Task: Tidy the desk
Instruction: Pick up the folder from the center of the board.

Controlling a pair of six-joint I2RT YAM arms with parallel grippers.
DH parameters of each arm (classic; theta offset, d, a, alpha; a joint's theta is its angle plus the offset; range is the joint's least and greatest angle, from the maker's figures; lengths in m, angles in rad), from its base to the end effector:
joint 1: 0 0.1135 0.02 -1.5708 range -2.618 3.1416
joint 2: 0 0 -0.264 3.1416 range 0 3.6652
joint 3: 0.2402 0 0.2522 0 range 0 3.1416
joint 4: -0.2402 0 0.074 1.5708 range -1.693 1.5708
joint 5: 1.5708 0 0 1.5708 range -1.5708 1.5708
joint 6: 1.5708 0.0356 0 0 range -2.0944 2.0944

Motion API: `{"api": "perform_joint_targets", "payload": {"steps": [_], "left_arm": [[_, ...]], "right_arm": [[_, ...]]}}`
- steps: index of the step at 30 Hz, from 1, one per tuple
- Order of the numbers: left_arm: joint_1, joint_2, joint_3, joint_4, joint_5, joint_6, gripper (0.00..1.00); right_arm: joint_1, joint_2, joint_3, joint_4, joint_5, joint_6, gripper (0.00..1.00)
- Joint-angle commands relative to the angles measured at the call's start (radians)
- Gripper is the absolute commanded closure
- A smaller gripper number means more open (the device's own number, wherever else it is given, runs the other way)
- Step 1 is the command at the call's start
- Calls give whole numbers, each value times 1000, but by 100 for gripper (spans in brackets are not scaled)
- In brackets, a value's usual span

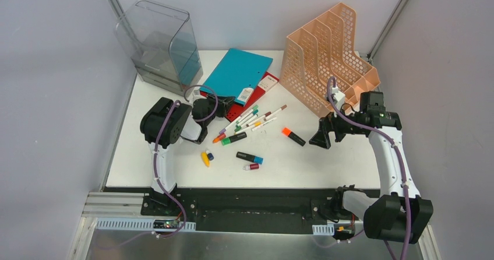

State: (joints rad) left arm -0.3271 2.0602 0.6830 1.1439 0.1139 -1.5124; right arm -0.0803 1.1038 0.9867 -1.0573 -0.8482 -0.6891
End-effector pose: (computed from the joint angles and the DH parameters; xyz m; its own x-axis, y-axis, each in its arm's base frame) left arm 0.3363 -0.1184 0.0924 -0.4360 -0.8994 -0.0306 -0.1938 0.1270 -0.9728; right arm 0.1906 0.0114 0.2902 -0.5599 -0.3768 -0.7380 -0.7665 0.5738 0.2885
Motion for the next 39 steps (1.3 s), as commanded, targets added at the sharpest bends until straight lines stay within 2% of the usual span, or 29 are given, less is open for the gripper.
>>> {"api": "perform_joint_targets", "payload": {"steps": [1,5,10,12,16,23,27,32,34,36,39], "left_arm": [[0,19,49,42,-4,-13,75],[0,48,64,52,-12,-18,75],[0,82,82,80,-18,-24,88],[0,88,85,94,-19,-23,99],[0,68,73,134,1,-17,100],[0,-47,-38,281,22,-4,100],[0,-126,-112,287,37,-10,100],[0,-221,-169,288,59,-19,100],[-2,-258,-192,287,58,-19,100],[-6,-290,-213,287,51,-21,100],[-14,-326,-242,287,41,-40,100]], "right_arm": [[7,0,2,29,0,-6,0],[10,3,1,27,-16,-4,0],[35,17,-1,26,-61,7,0],[49,26,0,29,-82,17,0],[59,31,-1,52,-169,59,0],[59,-12,-89,328,-273,328,0],[65,-3,-138,525,-311,524,0],[140,21,-186,844,-150,874,0],[194,60,-181,955,-150,874,0],[259,115,-156,1037,5,996,0],[378,230,-65,1067,174,1006,0]]}}
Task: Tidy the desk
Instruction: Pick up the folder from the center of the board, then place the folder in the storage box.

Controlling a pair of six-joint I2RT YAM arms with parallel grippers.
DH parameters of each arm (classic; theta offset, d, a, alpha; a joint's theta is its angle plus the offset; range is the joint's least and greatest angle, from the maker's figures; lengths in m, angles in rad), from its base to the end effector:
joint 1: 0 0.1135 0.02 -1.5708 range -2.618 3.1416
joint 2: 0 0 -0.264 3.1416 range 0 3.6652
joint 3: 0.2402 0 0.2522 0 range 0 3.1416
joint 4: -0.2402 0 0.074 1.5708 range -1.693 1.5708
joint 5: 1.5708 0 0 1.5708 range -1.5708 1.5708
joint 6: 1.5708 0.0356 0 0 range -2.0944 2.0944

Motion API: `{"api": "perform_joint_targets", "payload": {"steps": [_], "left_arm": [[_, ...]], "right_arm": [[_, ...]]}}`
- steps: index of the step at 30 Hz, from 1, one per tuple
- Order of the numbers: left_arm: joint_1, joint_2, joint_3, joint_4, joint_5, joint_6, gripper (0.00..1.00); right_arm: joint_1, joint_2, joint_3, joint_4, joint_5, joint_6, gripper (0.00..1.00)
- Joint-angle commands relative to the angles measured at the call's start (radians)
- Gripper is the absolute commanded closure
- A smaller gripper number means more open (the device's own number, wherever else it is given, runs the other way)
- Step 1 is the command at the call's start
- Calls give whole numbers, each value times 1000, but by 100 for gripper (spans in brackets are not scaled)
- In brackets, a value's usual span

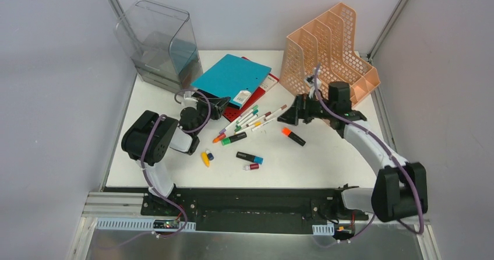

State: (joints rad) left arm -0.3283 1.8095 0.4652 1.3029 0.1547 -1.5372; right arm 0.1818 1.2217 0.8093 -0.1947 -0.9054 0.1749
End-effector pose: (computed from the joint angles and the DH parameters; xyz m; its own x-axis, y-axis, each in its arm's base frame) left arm 0.2869 -0.1035 0.1403 -0.4654 -0.8847 -0.0272 -0.0236 0.0431 -0.9988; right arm 0.2477 0.0740 0.2636 -0.6825 -0.0162 -0.7307 -0.6380 0.5009 0.5849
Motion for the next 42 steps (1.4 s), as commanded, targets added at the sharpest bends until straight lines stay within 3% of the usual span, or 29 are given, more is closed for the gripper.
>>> {"api": "perform_joint_targets", "payload": {"steps": [1,6,11,17,21,30,33,38,42], "left_arm": [[-16,-83,-32,128,-1,-23,100],[-34,-135,-79,128,-14,-31,100],[-52,-194,-136,115,-43,-24,100],[-67,-245,-183,90,-63,-27,100],[-81,-263,-200,86,-71,-28,100],[-124,-315,-224,58,-78,-24,100],[-146,-351,-242,33,-79,-11,100],[-175,-451,-292,-21,-82,11,100],[-183,-615,-321,-183,-79,55,100]], "right_arm": [[148,154,139,231,268,178,0],[257,337,259,252,410,328,0],[315,403,252,390,551,497,0],[353,497,246,407,686,633,0],[353,553,257,454,661,704,0],[354,623,276,559,661,704,0],[354,627,271,601,534,805,1],[348,612,267,654,487,842,8],[344,594,261,726,430,880,20]]}}
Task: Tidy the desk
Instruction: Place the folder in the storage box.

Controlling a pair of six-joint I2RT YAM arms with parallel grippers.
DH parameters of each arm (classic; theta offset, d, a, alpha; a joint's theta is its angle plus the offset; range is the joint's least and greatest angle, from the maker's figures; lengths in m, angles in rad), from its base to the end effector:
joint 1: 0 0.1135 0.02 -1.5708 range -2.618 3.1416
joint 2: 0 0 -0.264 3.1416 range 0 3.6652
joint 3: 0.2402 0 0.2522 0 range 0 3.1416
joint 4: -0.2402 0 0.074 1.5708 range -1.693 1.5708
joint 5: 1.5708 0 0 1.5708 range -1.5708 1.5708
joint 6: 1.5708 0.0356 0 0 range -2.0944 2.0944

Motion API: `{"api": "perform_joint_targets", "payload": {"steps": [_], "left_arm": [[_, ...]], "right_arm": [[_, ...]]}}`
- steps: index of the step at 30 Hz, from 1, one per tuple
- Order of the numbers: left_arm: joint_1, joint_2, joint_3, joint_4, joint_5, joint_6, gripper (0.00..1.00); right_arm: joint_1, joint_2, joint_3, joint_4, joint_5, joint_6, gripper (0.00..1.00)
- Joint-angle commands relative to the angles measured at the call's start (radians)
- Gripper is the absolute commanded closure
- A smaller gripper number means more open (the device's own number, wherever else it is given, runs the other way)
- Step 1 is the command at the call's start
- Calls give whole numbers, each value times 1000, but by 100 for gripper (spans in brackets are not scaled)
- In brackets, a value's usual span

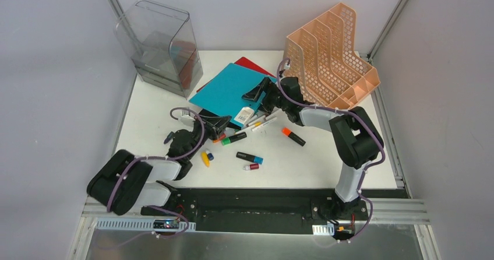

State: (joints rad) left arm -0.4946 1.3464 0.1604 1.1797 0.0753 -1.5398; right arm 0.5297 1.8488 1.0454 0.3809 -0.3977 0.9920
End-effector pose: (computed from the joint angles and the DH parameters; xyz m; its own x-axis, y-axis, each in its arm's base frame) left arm 0.1909 -0.1060 0.1657 -0.5395 -0.8415 -0.0305 0.0112 0.0291 -0.9995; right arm 0.3409 0.2156 0.1889 -0.8387 0.4033 -0.3660 -0.1254 0.5110 0.8504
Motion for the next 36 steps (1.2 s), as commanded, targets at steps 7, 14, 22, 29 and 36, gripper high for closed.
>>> {"api": "perform_joint_targets", "payload": {"steps": [7,14,22,29,36], "left_arm": [[-27,-490,-12,-443,-14,178,100],[-29,-539,-2,-540,29,215,100],[-32,-416,57,-474,181,279,72],[-32,-558,115,-690,279,464,31],[-32,-717,203,-930,349,670,20]], "right_arm": [[-7,-83,42,230,-173,76,57],[-18,-128,64,247,-224,82,89],[-30,-174,103,188,-306,-18,100],[-61,-272,163,50,-428,-200,100],[-133,-346,227,-28,-523,-277,100]]}}
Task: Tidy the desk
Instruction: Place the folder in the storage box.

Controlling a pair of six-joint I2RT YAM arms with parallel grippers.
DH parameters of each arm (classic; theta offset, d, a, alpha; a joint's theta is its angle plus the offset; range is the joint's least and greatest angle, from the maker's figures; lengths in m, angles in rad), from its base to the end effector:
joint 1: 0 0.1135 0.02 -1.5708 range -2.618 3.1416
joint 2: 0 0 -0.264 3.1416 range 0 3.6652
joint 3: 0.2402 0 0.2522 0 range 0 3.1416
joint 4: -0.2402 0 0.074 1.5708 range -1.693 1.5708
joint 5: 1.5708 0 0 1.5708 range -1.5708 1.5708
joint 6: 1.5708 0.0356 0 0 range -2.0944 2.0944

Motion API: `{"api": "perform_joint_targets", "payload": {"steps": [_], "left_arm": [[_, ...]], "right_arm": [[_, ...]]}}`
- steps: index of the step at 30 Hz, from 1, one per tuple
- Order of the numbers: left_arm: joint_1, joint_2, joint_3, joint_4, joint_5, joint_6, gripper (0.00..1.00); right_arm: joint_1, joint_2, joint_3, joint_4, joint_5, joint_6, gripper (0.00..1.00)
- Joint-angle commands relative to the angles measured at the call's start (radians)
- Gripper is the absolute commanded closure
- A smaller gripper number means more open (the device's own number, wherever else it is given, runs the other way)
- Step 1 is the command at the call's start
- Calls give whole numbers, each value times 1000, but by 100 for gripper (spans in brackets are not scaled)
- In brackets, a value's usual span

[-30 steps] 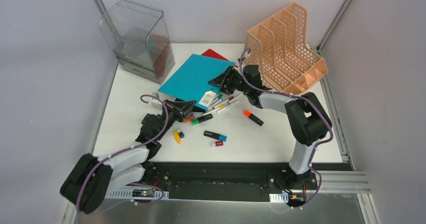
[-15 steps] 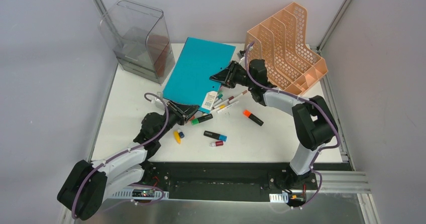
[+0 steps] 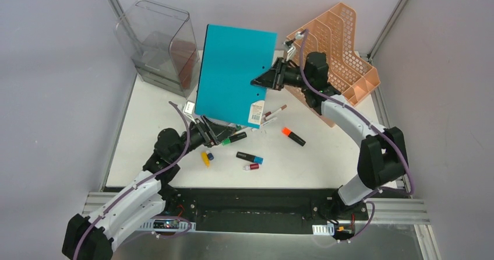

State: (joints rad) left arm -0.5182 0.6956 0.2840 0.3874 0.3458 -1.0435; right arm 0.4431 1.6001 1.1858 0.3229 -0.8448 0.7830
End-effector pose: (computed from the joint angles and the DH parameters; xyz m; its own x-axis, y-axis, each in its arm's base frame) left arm 0.1446 -0.0963 0.2371 -0.6677 -0.5552 -0.4960 0.3645 0.3372 -0.8680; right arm 0.3259 0.1841 0.3248 -0.7338 0.1701 -0.6577 -0.6205 0.2264 0.7508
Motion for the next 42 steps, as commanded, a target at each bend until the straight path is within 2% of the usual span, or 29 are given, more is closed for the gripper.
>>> {"api": "perform_joint_targets", "payload": {"steps": [1,7,17,18,20,25,38,40,42], "left_arm": [[-8,-79,97,-155,99,212,20],[-8,-93,178,-232,175,340,19],[-8,-76,140,-153,147,387,19],[-8,-65,135,-140,144,387,19],[-8,-38,120,-103,144,386,19],[-8,26,91,-12,146,376,19],[-8,66,88,16,150,408,18],[-8,64,86,8,141,415,18],[-9,63,88,-17,122,430,18]], "right_arm": [[-62,-108,93,28,-76,-68,100],[-163,-199,133,-8,-76,-68,100],[-429,-351,138,-13,-76,-68,100],[-460,-363,140,-13,-537,-187,100],[-541,-381,149,-15,-619,-202,100],[-709,-428,157,-17,-673,-192,100],[-901,-448,115,-42,-643,-185,100],[-928,-440,121,-97,-626,-235,100],[-952,-433,150,-249,-591,-367,100]]}}
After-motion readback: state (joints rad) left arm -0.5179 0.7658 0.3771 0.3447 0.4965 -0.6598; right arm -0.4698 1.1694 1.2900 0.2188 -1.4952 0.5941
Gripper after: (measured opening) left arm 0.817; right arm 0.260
